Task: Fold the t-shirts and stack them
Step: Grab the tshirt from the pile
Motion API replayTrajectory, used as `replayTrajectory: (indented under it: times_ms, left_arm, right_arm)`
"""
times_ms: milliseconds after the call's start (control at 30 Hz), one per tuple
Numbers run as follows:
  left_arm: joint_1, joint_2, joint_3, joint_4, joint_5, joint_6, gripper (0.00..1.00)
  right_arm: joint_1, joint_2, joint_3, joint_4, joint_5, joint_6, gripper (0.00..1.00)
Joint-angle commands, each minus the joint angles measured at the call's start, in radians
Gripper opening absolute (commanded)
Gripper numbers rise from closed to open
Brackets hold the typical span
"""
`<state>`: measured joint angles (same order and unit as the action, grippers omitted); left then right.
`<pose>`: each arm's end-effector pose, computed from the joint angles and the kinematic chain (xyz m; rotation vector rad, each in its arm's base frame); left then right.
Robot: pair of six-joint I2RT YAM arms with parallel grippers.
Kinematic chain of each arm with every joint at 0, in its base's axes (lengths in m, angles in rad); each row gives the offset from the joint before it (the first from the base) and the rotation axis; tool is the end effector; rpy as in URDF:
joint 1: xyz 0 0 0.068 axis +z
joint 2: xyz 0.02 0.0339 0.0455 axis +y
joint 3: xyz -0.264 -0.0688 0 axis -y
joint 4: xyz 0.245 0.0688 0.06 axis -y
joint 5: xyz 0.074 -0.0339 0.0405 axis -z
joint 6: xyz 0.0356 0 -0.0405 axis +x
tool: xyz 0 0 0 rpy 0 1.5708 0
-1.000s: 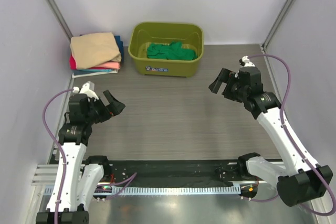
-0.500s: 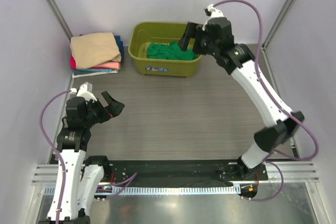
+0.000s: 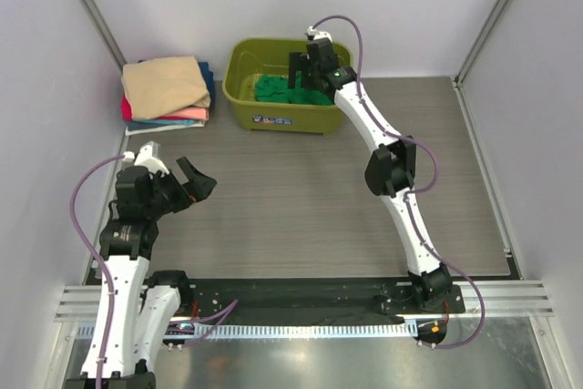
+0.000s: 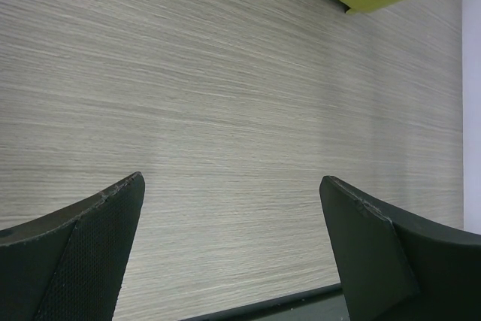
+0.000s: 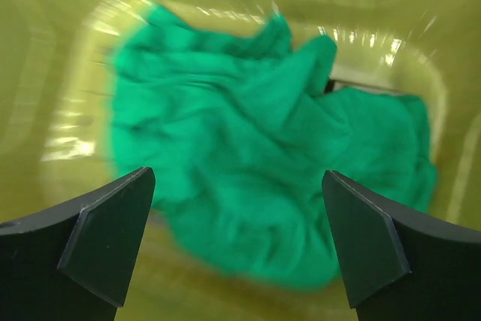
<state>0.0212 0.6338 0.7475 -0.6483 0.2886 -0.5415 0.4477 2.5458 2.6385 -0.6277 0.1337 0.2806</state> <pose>0.1371 -0.0072 0.3022 -0.4227 2.0991 -0.6125 0.5167 0.2429 0.2884 -0.0960 2.1123 0.2966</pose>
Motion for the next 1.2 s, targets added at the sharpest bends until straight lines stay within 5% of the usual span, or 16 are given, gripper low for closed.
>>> replayTrajectory:
  times_ms: [0, 400, 467, 567, 600, 667, 700, 967, 1167]
  left_arm:
    - [0.003, 0.007, 0.006, 0.024, 0.004, 0.005, 1.00]
    - [0.003, 0.046, 0.009, 0.019, 0.001, 0.008, 1.00]
    - [0.005, 0.050, 0.009, 0.019, 0.000, 0.008, 1.00]
    - [0.003, 0.052, 0.009, 0.019, -0.005, 0.009, 1.00]
    - [0.003, 0.053, 0.009, 0.019, -0.005, 0.009, 1.00]
    - [0.003, 0.055, 0.009, 0.018, -0.006, 0.009, 1.00]
    - [0.003, 0.056, 0.009, 0.018, -0.006, 0.009, 1.00]
    - [0.005, 0.061, 0.010, 0.016, -0.012, 0.009, 1.00]
    - [0.005, 0.060, 0.010, 0.016, -0.011, 0.011, 1.00]
  right_arm:
    - [-0.020, 0.083, 0.087, 0.088, -0.006, 0.011, 1.00]
    - [0.029, 0.270, 0.058, 0.089, -0.166, 0.034, 1.00]
    - [0.051, 0.290, 0.063, 0.082, -0.189, 0.028, 0.93]
    - [0.068, 0.317, 0.058, 0.082, -0.233, 0.045, 0.61]
    - [0.069, 0.323, 0.060, 0.083, -0.244, 0.049, 0.38]
    - [0.071, 0.323, 0.058, 0.103, -0.270, 0.064, 0.19]
    - [0.071, 0.318, 0.057, 0.112, -0.281, 0.063, 0.02]
    - [0.042, 0.088, 0.000, 0.363, -0.316, 0.075, 0.01]
    - [0.052, -0.240, -0.017, 0.474, -0.405, 0.135, 0.01]
